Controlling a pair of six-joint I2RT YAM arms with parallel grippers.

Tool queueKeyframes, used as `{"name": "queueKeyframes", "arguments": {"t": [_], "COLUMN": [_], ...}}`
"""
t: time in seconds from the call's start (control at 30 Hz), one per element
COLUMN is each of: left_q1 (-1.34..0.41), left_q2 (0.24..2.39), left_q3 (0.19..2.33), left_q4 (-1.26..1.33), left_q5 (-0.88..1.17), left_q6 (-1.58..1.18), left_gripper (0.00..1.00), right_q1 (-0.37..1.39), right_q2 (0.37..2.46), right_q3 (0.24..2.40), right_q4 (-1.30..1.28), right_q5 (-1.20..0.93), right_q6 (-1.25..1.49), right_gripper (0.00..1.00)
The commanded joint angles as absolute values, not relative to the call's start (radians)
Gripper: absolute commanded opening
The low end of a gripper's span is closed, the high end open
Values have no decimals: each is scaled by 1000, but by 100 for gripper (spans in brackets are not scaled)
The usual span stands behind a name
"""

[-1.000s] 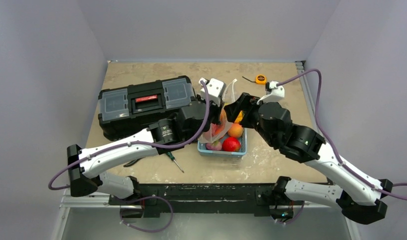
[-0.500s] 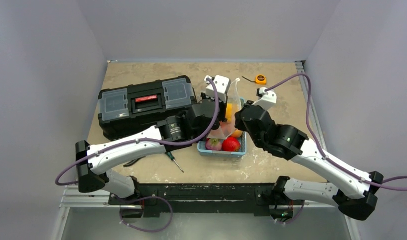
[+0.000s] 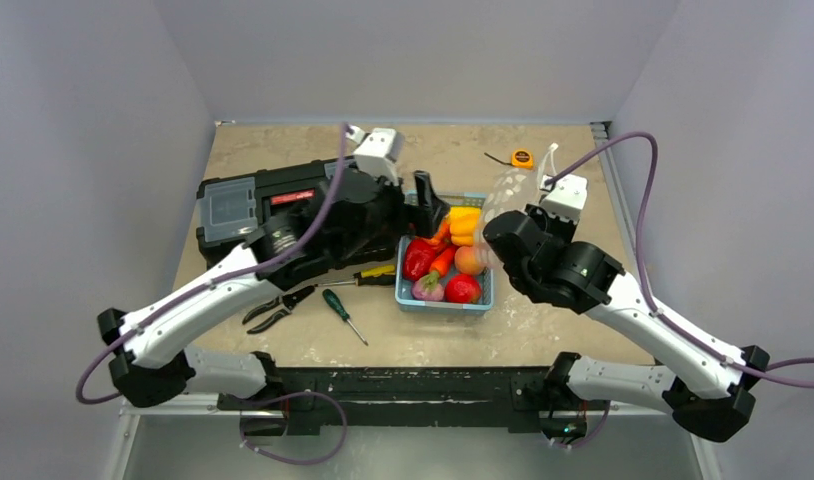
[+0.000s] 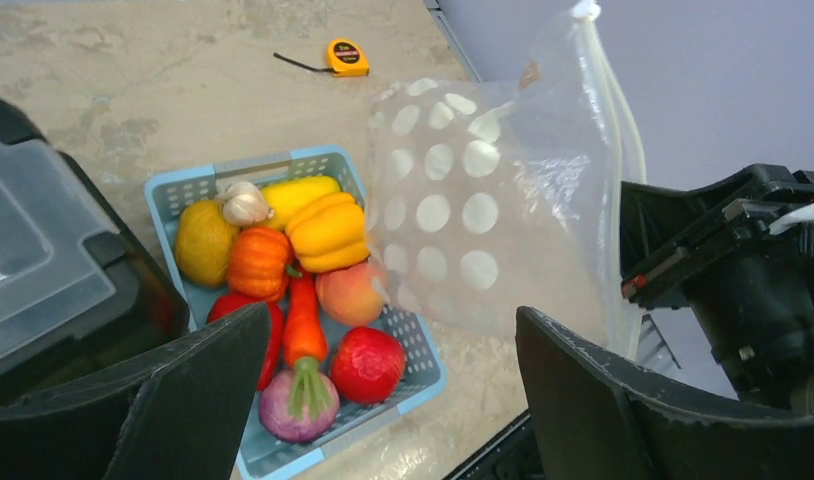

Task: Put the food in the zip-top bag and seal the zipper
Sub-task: Pick up the fake fruit from the bin.

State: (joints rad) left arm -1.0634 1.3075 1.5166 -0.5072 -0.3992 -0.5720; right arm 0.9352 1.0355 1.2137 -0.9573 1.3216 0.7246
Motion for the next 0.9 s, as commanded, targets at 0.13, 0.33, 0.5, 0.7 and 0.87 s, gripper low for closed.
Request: {"name": "queueKeyframes", "arguments": {"t": [0.13, 0.33, 0.5, 0.7, 0.87], "left_q1": [-997, -997, -997, -996, -997], "left_q2": [1104, 1035, 1010, 999, 990], "left_q3": [1340, 1242, 1196, 1149, 1106], "left_q4": [-553, -563, -559, -576, -572], "left_q5": [-166, -138, -121, -126, -95], "left_q6": [-619, -647, -662, -681, -708], "left_gripper": [93, 93, 93, 92, 90], "right_q1": [828, 805, 800, 798, 798], "right_q2": [964, 944, 866, 891, 949], "right_q3": [1140, 1222, 1217, 1083, 836], "right_q4": [-749, -828, -724, -726, -396], "right_q5": [1331, 1346, 1367, 1071, 622], "right_q6": [334, 316, 97, 284, 337], "right_gripper": [0, 0, 0, 0, 0]}}
